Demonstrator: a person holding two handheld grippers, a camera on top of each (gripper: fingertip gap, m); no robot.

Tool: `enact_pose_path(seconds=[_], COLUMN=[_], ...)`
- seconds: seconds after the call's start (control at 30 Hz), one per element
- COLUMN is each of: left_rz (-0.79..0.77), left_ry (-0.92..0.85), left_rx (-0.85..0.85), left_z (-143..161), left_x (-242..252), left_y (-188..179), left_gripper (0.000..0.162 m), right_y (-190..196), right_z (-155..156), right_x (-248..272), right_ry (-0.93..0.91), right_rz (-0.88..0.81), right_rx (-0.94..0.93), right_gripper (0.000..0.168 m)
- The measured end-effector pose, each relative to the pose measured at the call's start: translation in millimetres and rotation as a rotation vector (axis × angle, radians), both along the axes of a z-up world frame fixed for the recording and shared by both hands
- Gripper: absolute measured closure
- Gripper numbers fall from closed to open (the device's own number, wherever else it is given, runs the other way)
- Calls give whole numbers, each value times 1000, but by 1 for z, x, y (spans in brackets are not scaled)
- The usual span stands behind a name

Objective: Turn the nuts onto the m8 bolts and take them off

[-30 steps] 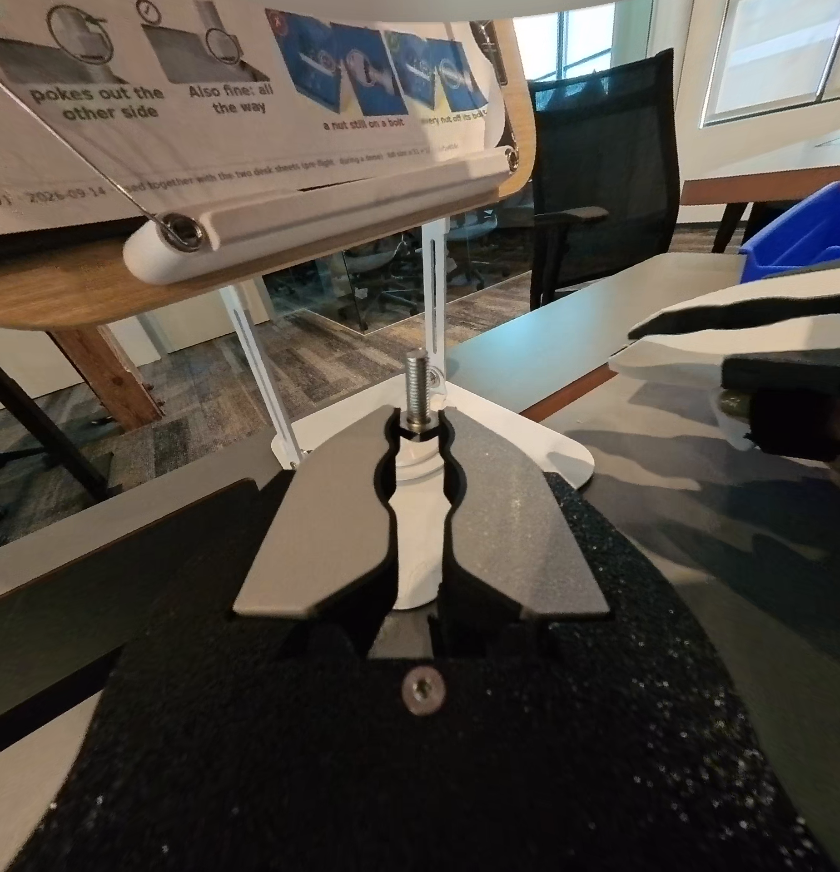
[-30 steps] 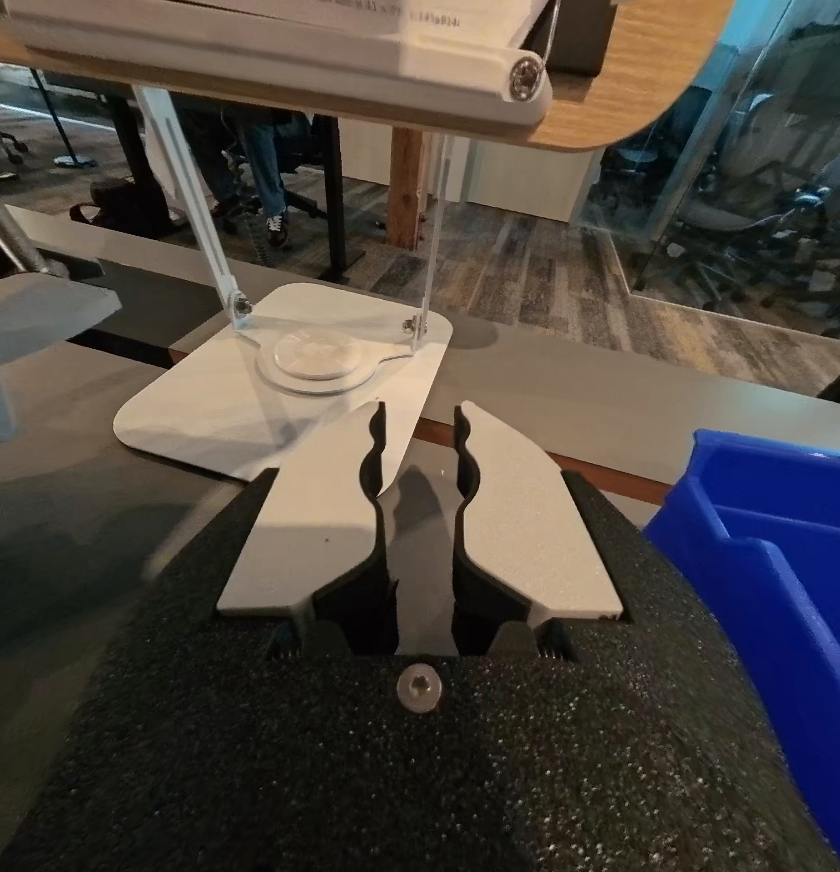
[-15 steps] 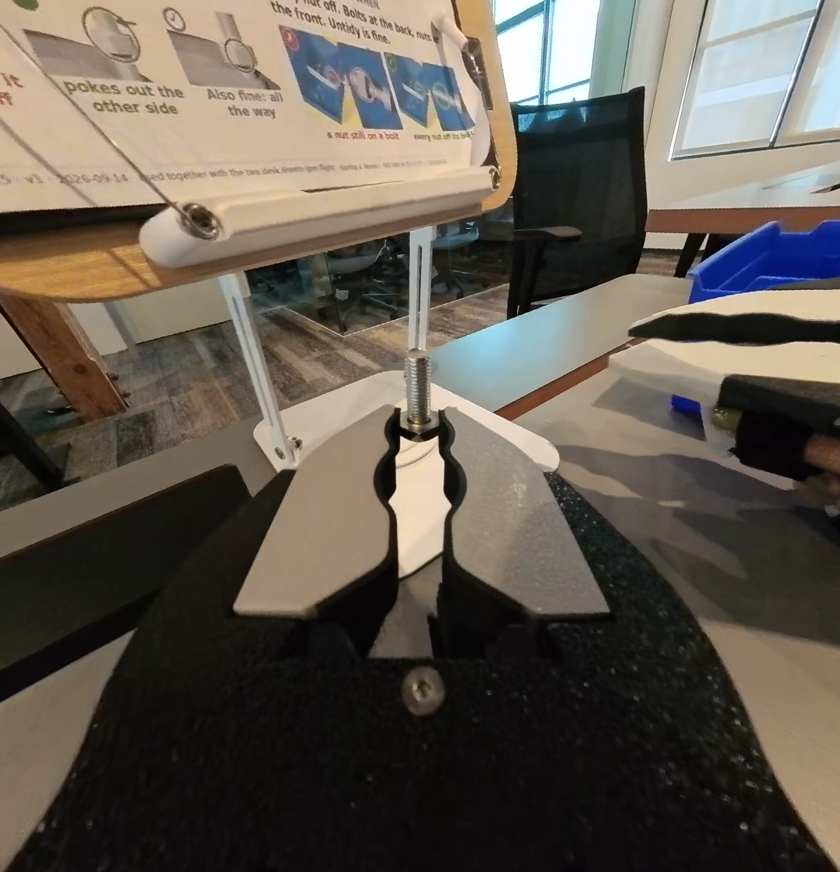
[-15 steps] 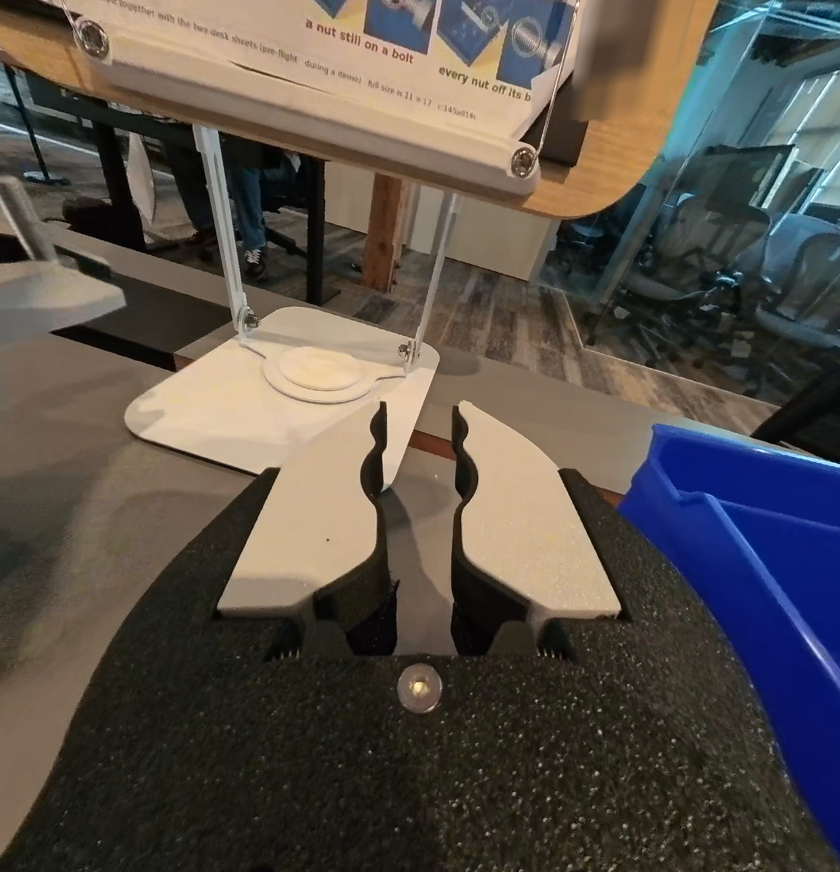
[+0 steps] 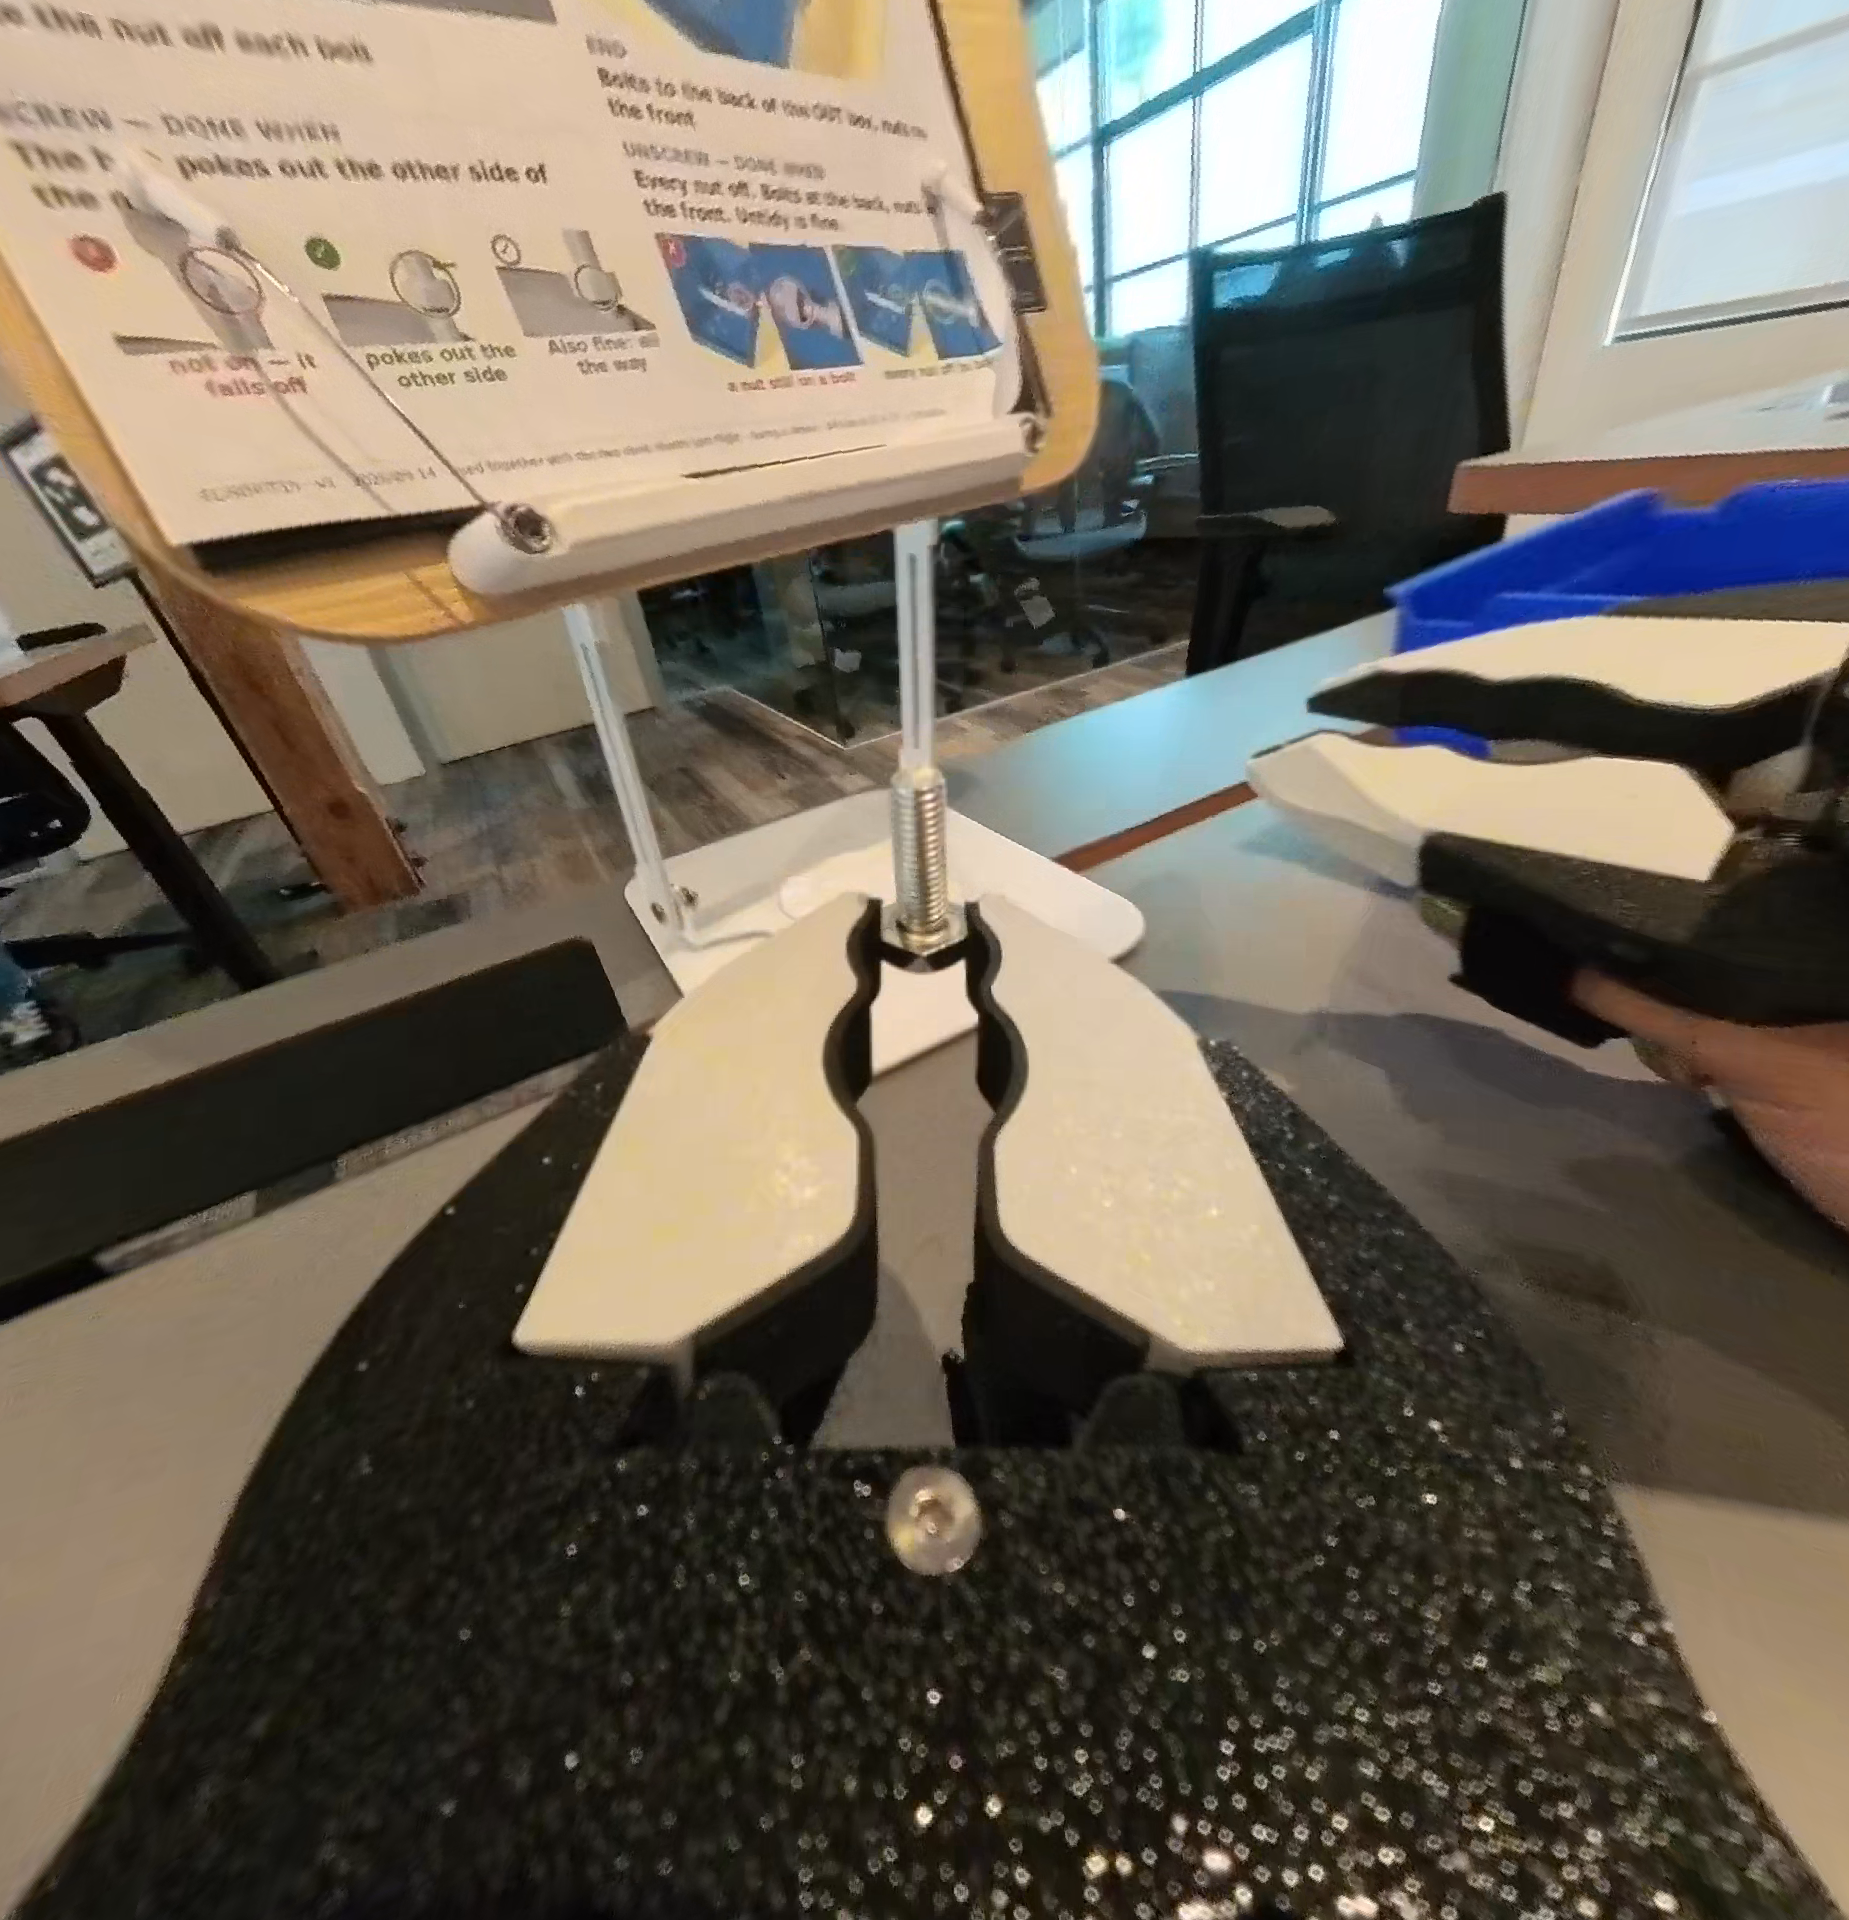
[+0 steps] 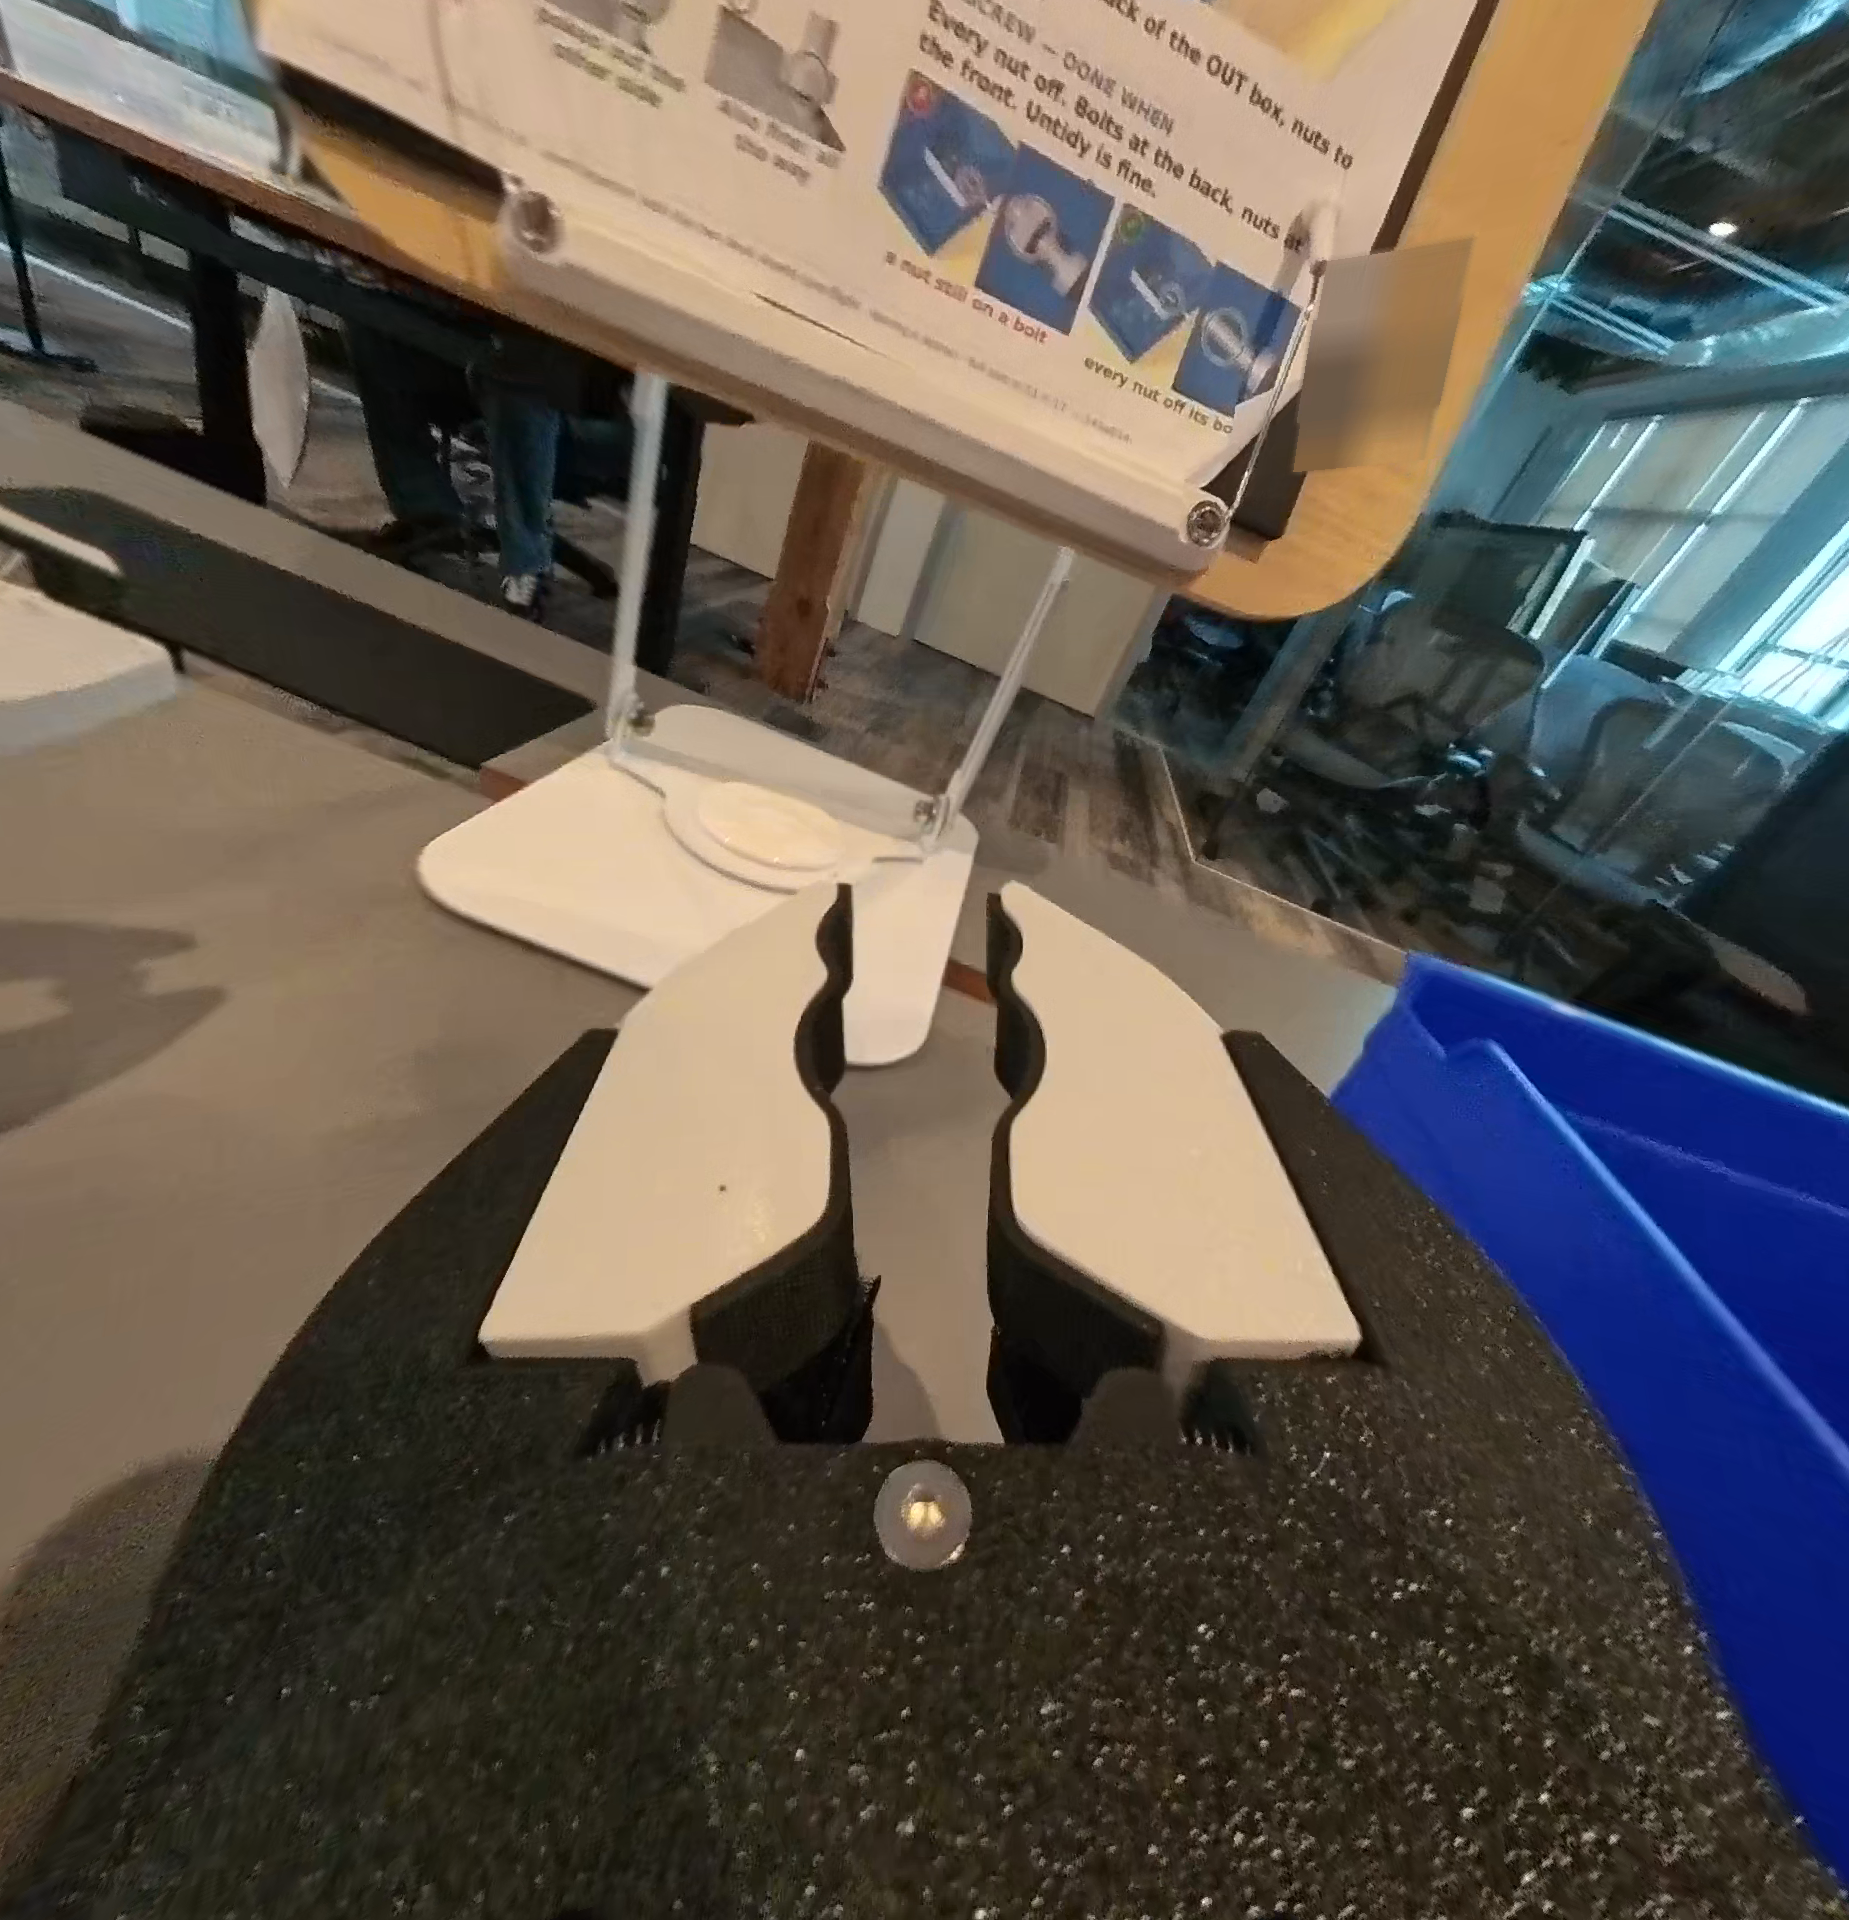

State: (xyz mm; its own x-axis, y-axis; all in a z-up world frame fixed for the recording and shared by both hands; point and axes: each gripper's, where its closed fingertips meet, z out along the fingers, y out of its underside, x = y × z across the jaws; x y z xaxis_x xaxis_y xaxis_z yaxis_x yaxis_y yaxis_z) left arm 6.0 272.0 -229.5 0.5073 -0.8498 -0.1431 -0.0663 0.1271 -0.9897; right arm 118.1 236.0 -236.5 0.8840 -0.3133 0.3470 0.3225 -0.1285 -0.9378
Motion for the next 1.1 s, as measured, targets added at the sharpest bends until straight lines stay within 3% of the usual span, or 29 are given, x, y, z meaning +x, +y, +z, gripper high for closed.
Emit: enact_pose_path(seconds=[0.2,0.47,0.67,1.1], left_rz=[-25,-54,-108,-148], left_ry=[4,91,108,189], left_rx=[-63,-94,-176,-184], left_z=[-7,-18,-25,-35], left_x=[-41,-57,-50,-41], left_y=[-63,-84,-84,-85], left_gripper=[147,147,147,147], right_y=[-66,-110,-105,-98], right_z=[1,-2,3,-2], right_x=[-38,-67,-79,-89], right_ry=[56,83,98,214], right_rz=[-12,-14,44,149], right_rx=[41,12,-4,-36], right_gripper=[146,145,140,138])
